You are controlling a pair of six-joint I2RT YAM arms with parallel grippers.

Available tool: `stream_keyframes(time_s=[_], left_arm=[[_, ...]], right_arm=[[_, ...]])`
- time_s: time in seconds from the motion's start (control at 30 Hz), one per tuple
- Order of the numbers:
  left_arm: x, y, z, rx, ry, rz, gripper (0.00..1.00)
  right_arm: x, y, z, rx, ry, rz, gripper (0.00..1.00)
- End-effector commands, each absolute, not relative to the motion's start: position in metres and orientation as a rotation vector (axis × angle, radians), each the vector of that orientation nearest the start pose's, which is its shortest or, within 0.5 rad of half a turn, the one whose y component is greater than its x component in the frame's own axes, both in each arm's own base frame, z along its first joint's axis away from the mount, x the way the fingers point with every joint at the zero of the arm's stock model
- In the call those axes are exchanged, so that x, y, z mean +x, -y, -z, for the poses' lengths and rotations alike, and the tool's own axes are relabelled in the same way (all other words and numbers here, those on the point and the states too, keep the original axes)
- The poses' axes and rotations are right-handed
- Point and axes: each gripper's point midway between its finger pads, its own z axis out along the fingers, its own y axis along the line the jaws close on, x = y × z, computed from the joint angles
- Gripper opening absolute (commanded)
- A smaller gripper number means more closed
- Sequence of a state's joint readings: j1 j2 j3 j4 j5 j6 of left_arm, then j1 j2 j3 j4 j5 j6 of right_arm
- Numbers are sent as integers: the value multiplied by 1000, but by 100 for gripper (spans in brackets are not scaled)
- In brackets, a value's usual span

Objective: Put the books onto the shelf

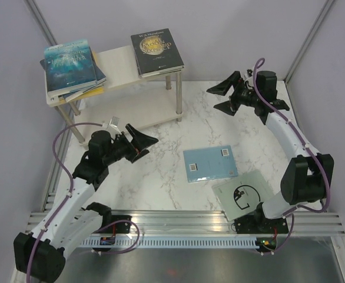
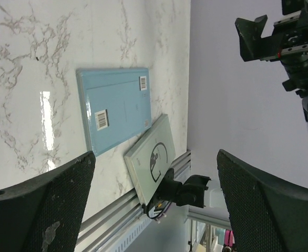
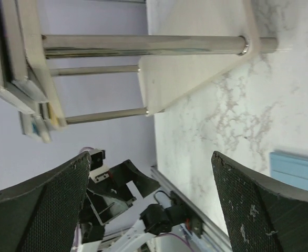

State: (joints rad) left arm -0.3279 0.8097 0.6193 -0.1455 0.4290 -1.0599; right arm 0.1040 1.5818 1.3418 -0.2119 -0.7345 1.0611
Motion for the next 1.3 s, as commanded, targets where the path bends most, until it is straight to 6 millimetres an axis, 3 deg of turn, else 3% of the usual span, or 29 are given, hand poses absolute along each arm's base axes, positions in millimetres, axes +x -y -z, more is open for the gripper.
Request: stream_keyframes(time_s=[0.0, 0.07, 0.13, 0.2, 0.23, 0.3, 0.4, 0.53, 0.67, 0.77, 0.87, 1.03, 1.07, 1.13, 1.17, 1.2, 1.27], left_arm=[[240, 206, -227, -337, -2046, 1361, 98], [244, 212, -210, -339, -2110, 1356, 98], [244, 220, -200, -303, -2151, 1358, 97], [245, 227, -184, -292, -2216, 1348, 96], [248, 230, -185, -278, -2206, 1355, 96], [250, 234, -175, -276, -2243, 1352, 96], [249, 235, -167, -271, -2264, 1350, 95], [249, 234, -162, -267, -2273, 1341, 95], [250, 233, -156, -270, -2282, 1326, 95], [253, 234, -153, -267, -2287, 1317, 95], [256, 235, -151, -264, -2293, 1314, 95], [260, 237, -153, -246, -2292, 1310, 95], [262, 236, -152, -241, -2289, 1299, 95], [263, 234, -151, -241, -2298, 1286, 95], [264, 232, -150, -233, -2302, 1277, 95], [264, 231, -148, -234, -2312, 1272, 95], [266, 227, -145, -220, -2319, 1252, 95]], right_arm=[[390, -177, -249, 481, -2253, -1274, 98], [390, -156, -214, 571, -2341, -1092, 98], [376, -131, -172, 683, -2473, -945, 98], [368, -108, -141, 787, -2519, -868, 98], [366, -104, -129, 799, -2545, -848, 98], [363, -76, -102, 913, -2571, -768, 98], [361, -56, -80, 965, -2606, -655, 98], [355, -45, -50, 989, -2679, -545, 97], [338, -51, -23, 997, -2747, -529, 96], [322, -69, -7, 967, -2799, -545, 96], [312, -99, 4, 909, -2840, -590, 96], [325, -166, -1, 758, -2851, -717, 96], [330, -191, -9, 678, -2843, -783, 96], [334, -224, -22, 611, -2824, -897, 96], [343, -258, -39, 485, -2760, -1016, 96], [339, -284, -59, 384, -2722, -1200, 95], [340, -326, -96, 202, -2609, -1352, 95]])
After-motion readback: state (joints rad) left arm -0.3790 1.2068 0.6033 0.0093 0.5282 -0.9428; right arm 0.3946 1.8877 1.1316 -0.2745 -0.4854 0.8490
